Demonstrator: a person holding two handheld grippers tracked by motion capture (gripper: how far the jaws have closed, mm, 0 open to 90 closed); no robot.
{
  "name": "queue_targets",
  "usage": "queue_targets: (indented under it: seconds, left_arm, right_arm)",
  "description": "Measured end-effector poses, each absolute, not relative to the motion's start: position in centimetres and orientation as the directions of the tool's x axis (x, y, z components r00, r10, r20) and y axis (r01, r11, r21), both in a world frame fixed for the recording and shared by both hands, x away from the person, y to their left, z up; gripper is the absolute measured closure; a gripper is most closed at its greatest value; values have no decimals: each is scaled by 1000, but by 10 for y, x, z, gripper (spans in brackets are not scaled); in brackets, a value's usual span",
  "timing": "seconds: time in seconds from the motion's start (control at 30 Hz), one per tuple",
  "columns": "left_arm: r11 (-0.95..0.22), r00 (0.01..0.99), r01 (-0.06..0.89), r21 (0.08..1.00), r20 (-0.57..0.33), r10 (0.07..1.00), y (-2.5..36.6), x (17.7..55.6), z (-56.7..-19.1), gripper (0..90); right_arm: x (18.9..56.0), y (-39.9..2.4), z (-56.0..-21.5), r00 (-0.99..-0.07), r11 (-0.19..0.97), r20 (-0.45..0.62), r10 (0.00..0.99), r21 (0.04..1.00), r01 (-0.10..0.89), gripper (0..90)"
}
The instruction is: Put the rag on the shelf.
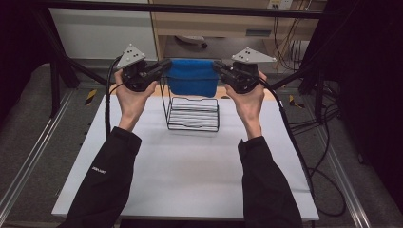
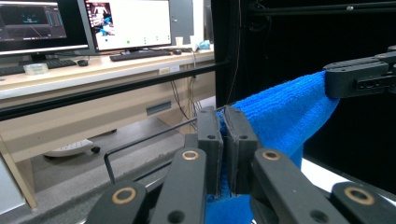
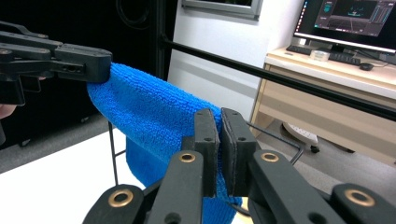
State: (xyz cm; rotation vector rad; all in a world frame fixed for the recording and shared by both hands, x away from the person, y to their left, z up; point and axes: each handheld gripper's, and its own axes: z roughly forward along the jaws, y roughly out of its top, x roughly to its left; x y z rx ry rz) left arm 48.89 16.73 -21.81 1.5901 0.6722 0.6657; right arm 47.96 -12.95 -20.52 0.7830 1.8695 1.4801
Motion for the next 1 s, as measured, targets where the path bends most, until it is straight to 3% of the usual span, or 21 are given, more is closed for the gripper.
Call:
queue_targets:
  seconds: [0.53, 0.73, 1.0]
  left_arm:
    - [-147, 688, 175, 974, -14, 726, 169, 487, -227, 823]
    - [-140, 686, 189, 972, -28, 727, 177, 484, -217, 737]
    - [-127, 677, 214, 968, -54, 734, 177, 487, -202, 742]
  right_arm:
    - [475, -133, -218, -664, 238, -94, 742, 963, 130, 860]
    - [474, -133, -221, -675, 251, -96, 731, 958, 136, 858]
    - [473, -131, -227, -686, 275, -111, 719, 952, 135, 855]
